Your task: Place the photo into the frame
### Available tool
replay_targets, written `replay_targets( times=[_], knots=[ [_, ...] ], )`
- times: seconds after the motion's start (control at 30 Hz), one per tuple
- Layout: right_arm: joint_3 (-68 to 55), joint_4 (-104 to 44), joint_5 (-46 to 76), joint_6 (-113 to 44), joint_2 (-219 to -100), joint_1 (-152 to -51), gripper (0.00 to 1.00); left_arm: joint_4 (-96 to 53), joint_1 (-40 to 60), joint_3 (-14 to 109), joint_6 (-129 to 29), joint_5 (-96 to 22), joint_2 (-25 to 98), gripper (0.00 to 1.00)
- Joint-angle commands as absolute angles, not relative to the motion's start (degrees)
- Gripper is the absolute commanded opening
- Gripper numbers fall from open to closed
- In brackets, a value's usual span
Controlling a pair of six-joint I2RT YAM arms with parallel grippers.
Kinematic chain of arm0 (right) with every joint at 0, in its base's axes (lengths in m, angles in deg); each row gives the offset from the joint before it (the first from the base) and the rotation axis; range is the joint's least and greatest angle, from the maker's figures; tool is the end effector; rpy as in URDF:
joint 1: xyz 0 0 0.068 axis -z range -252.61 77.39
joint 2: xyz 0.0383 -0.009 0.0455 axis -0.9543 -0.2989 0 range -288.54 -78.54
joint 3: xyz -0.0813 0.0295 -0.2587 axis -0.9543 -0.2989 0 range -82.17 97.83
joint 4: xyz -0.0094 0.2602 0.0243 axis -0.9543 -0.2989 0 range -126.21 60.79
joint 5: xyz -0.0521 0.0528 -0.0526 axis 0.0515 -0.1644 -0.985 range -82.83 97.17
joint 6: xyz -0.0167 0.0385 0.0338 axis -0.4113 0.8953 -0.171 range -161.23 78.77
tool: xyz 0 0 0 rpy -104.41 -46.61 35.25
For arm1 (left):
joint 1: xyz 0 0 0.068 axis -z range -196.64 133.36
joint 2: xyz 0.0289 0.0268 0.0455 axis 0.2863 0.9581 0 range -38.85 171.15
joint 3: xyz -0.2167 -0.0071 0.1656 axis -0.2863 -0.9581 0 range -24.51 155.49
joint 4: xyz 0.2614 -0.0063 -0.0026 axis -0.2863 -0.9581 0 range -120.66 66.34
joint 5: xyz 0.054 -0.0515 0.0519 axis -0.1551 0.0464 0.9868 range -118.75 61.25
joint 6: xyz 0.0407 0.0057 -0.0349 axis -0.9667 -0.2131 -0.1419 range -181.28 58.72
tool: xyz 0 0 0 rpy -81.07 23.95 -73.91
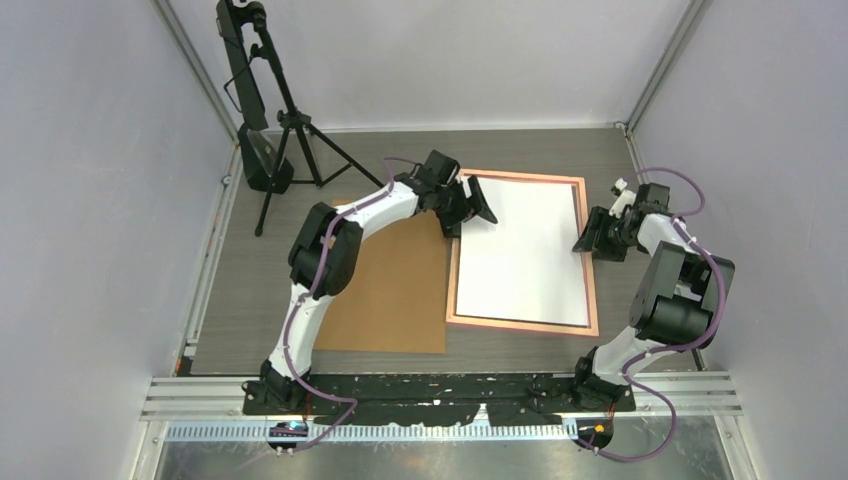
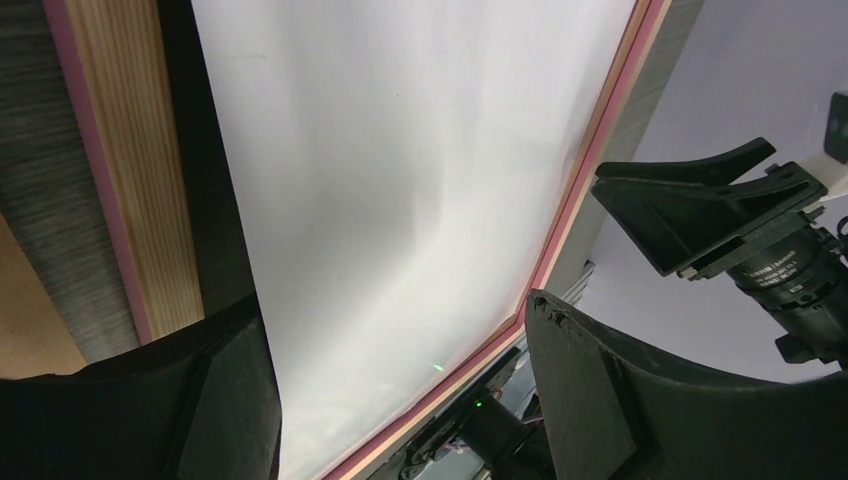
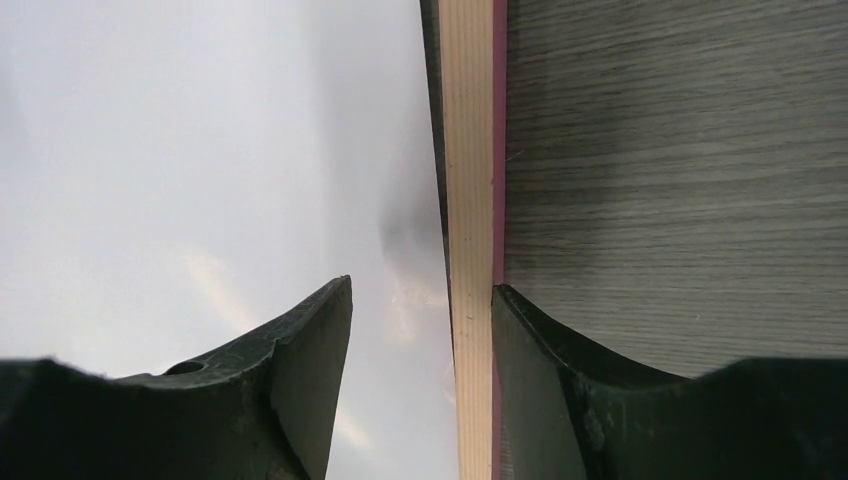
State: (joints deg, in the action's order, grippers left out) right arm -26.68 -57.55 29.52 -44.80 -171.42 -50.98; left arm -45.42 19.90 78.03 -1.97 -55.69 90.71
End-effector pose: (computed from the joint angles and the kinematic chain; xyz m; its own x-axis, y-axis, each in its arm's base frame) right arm 0.2916 -0.1011 0.1785 -0.8580 0.2782 -0.4319 0.1424 0.9366 0.3203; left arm 0.3948 -0.3126 0.1796 -0.9711 -0.2346 -0.0433 -0.1264 0.6600 -0.7405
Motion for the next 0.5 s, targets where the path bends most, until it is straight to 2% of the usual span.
replay_targets(
  times=[0.0,0.47],
  knots=[
    [-26.62,-57.05,31.12,-45.54,-168.33,-50.68,0.6,-47.22,20.05,80.49,-4.11,-53.99,89.82,0.81],
    [-26.97,-57.3,31.71,-45.54,-168.0,-50.42,0.6,-49.8,19.05,84.12,-7.81,-51.47,91.2,0.82]
  ],
)
